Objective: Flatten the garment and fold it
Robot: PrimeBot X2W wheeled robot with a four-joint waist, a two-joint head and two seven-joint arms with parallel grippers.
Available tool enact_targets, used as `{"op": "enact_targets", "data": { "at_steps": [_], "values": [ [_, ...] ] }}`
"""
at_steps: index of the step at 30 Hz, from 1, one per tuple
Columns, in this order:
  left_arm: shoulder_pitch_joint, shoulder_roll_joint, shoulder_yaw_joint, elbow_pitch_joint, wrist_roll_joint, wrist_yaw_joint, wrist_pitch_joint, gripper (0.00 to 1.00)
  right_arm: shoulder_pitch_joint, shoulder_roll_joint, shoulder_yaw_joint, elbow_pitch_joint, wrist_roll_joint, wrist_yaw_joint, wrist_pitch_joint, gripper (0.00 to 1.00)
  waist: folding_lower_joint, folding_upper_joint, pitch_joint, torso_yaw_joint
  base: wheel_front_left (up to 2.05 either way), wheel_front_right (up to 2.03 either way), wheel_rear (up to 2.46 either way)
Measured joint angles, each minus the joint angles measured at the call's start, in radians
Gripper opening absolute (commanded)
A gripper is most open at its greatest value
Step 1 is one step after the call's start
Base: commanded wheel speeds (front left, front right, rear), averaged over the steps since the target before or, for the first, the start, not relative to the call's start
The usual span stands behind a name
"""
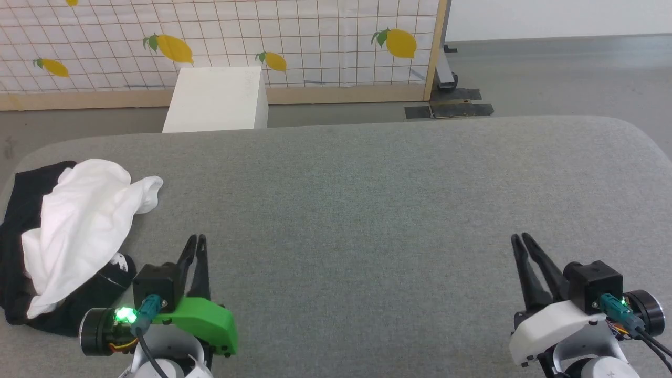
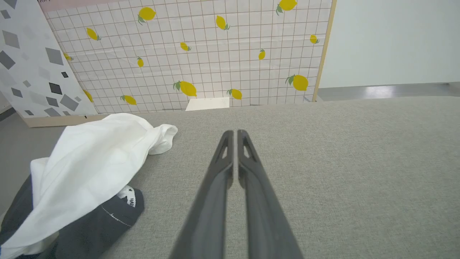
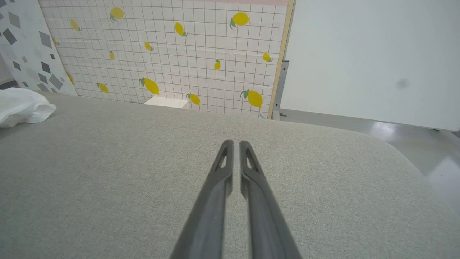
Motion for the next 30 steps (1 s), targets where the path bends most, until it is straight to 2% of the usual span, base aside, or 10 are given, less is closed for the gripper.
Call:
{"op": "enact_targets", "data": {
  "at_steps": [6, 18, 30],
  "values": [
    [0.0, 0.0, -0.004, 0.0, -0.001, 0.002, -0.002, 1.0, 0.0, 0.0, -0.004, 0.0, 0.003, 0.0, -0.001, 1.0, 0.0, 0.0, 0.002, 0.0, 0.0, 0.0, 0.0],
    [-0.001, 0.001, -0.012, 0.0, -0.001, 0.036, -0.028, 1.0, 0.0, 0.0, -0.01, -0.017, 0.037, 0.0, -0.028, 1.0, 0.0, 0.0, 0.007, 0.004, 0.0, 0.0, 0.0],
    [-0.006, 0.009, -0.031, -0.007, -0.001, 0.081, -0.063, 1.0, 0.0, 0.0, -0.011, -0.034, 0.064, 0.0, -0.062, 1.0, 0.0, 0.0, 0.019, 0.051, 0.0, 0.0, 0.0]
  ]
}}
